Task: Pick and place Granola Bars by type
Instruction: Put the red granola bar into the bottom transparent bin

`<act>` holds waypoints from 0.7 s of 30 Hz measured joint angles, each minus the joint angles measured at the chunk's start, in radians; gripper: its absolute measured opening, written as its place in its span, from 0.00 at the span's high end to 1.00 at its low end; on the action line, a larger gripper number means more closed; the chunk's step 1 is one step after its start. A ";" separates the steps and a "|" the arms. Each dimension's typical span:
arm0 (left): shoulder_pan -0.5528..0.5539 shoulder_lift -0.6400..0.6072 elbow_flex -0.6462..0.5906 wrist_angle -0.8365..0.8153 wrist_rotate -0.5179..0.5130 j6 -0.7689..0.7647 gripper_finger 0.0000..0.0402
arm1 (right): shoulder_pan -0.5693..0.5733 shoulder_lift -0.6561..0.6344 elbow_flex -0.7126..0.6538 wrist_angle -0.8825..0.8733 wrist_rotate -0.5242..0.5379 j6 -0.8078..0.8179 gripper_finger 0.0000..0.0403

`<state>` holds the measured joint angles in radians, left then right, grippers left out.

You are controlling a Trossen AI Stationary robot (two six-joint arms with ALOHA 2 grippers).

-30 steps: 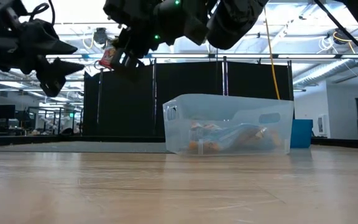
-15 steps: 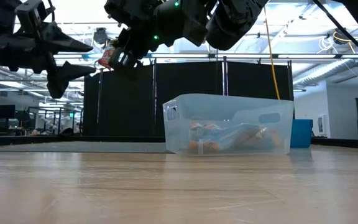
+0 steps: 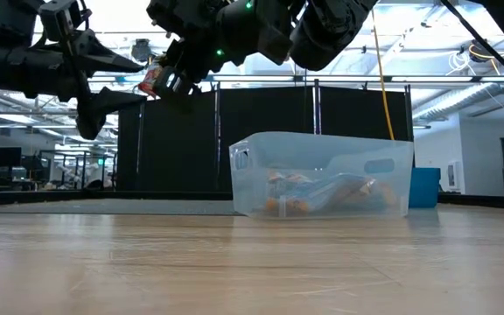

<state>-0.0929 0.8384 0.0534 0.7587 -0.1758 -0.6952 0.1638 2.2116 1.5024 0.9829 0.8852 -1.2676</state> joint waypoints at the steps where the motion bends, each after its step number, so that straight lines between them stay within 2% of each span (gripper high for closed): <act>1: 0.000 0.016 0.006 0.009 0.001 0.000 0.46 | 0.000 0.000 0.000 0.000 0.000 0.000 0.97; 11: -0.001 0.140 0.071 0.033 0.001 0.041 0.46 | 0.000 0.000 0.000 0.000 0.001 0.000 0.97; 21: -0.001 0.159 0.072 0.032 -0.006 0.061 0.46 | 0.000 0.000 0.000 0.000 0.002 0.007 0.97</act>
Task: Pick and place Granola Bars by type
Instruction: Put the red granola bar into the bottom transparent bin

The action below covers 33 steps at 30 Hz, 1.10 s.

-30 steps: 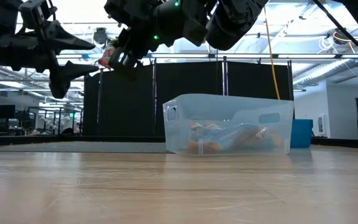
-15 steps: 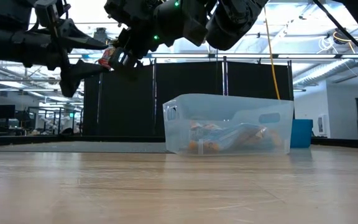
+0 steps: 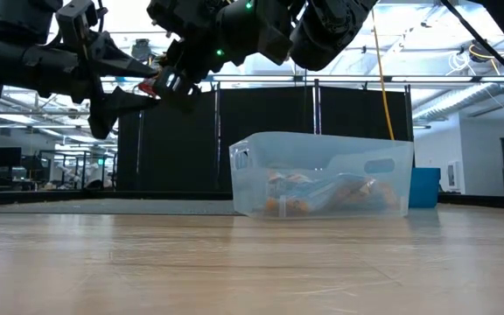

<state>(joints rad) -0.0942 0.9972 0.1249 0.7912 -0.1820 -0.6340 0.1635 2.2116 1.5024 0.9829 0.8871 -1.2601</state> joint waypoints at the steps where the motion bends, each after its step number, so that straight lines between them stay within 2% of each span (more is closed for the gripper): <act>1: 0.000 0.000 0.000 0.000 -0.003 0.003 0.46 | 0.000 0.000 0.000 0.000 0.000 0.005 0.97; 4: 0.004 0.000 0.000 -0.001 -0.011 0.024 0.49 | 0.000 0.000 0.000 0.000 0.000 0.018 0.97; 6: 0.004 0.000 0.000 0.000 -0.027 0.039 0.55 | 0.000 0.000 0.000 0.000 -0.001 0.018 0.97; 13: 0.004 0.000 0.000 0.024 -0.053 0.119 0.92 | 0.000 0.000 0.000 0.000 -0.001 0.018 0.97; 14: 0.004 0.000 0.000 0.029 -0.052 0.126 0.94 | 0.000 -0.001 0.000 0.001 -0.001 0.019 0.97; 19: 0.004 -0.001 0.000 0.034 -0.007 0.164 0.94 | 0.007 -0.002 0.000 0.000 0.006 0.022 0.94; 23: 0.003 -0.002 0.000 0.034 0.020 0.181 0.94 | 0.026 -0.002 0.000 0.000 0.063 -0.034 0.86; 27: 0.003 -0.004 0.000 0.030 0.024 0.195 0.94 | 0.049 -0.008 0.000 0.022 0.192 -0.092 0.73; 30: 0.003 -0.004 0.000 0.029 0.024 0.205 0.94 | 0.065 -0.028 -0.001 0.032 0.303 -0.094 0.61; 33: 0.002 -0.004 0.000 0.019 0.030 0.220 0.94 | 0.083 -0.065 -0.030 0.018 0.360 -0.046 0.48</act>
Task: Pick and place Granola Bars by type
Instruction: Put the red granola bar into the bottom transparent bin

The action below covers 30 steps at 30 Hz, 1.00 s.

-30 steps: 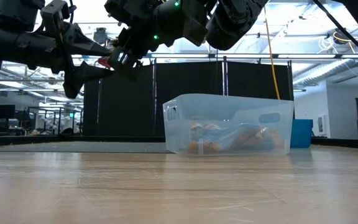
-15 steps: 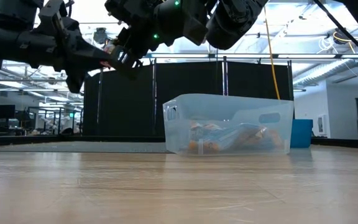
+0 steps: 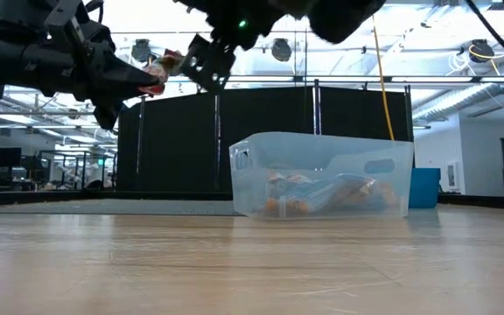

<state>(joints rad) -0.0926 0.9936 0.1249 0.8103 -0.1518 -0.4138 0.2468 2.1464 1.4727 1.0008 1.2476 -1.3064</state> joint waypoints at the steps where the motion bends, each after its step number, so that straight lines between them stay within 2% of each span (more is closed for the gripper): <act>1: -0.001 0.000 0.000 -0.003 0.013 0.006 0.94 | 0.009 -0.016 -0.016 0.001 0.016 0.016 0.44; 5: -0.019 -0.012 0.000 -0.037 0.092 0.056 0.94 | 0.049 -0.107 -0.122 0.004 0.066 0.102 0.34; 10: -0.082 -0.070 0.000 -0.221 0.177 0.048 0.94 | 0.099 -0.273 -0.341 0.002 0.110 0.269 0.32; 14: -0.175 -0.132 0.000 -0.421 0.179 -0.129 0.95 | 0.133 -0.418 -0.531 0.005 0.145 0.439 0.34; 19: -0.359 -0.175 0.015 -0.491 0.146 -0.363 0.95 | 0.163 -0.569 -0.738 0.005 0.175 0.660 0.36; 22: -0.496 -0.176 0.112 -0.662 0.071 -0.455 0.95 | 0.173 -0.631 -0.829 0.004 0.176 0.773 0.37; 27: -0.706 -0.134 0.419 -1.219 -0.160 -0.693 0.95 | 0.174 -0.682 -0.919 0.003 0.175 0.892 0.37; 30: -0.821 -0.063 0.595 -1.443 -0.249 -0.855 0.95 | 0.174 -0.684 -0.939 0.004 0.175 0.931 0.37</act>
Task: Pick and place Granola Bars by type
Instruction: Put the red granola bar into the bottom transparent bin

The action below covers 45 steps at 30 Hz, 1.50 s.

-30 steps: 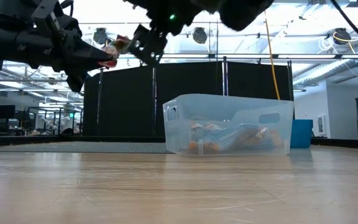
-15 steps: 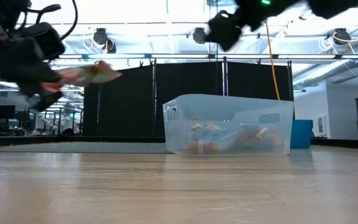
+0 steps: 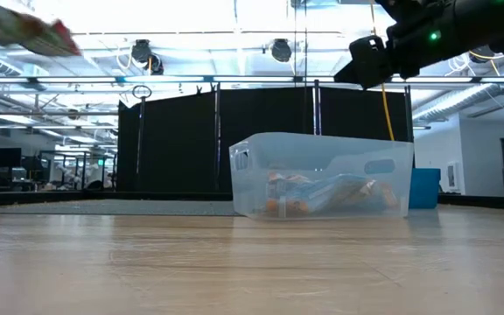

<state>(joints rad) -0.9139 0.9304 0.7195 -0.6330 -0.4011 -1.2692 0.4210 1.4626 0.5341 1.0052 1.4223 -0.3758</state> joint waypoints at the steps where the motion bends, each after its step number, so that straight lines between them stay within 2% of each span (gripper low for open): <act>1: -0.035 0.032 0.048 -0.066 -0.015 -0.049 0.95 | 0.000 0.000 -0.003 -0.001 0.000 0.001 0.37; 4: -0.121 0.142 0.168 -0.235 -0.033 -0.197 0.95 | 0.000 0.000 -0.004 -0.001 -0.001 0.002 0.37; 6: -0.165 0.220 0.219 -0.319 -0.004 -0.317 0.95 | 0.000 0.000 -0.004 0.000 -0.002 0.002 0.37; 8: -0.198 0.297 0.252 -0.393 0.072 -0.452 0.95 | 0.000 0.000 -0.004 0.000 -0.002 0.002 0.37; 11: -0.229 0.396 0.288 -0.482 0.249 -0.648 0.95 | 0.000 0.000 -0.004 -0.001 -0.002 0.001 0.37; 14: -0.244 0.457 0.306 -0.503 0.385 -0.751 0.95 | 0.000 0.000 -0.004 0.000 -0.005 0.000 0.37; 20: -0.254 0.477 0.327 -0.499 0.390 -0.817 0.95 | 0.000 0.000 -0.004 0.007 -0.005 0.004 0.37; 28: -0.252 0.477 0.327 -0.494 0.511 -0.917 0.95 | 0.000 0.001 -0.004 0.008 -0.005 0.005 0.37; 36: -0.252 0.476 0.327 -0.461 0.539 -0.881 0.95 | 0.000 0.001 -0.004 0.008 -0.005 0.006 0.37; 45: -0.252 0.476 0.332 -0.456 0.522 -0.830 0.79 | 0.000 0.001 -0.004 0.008 -0.006 0.014 0.37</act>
<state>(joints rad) -1.1656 1.4063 1.0519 -1.0889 0.1206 -2.0993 0.4210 1.4631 0.5297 1.0130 1.4166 -0.3618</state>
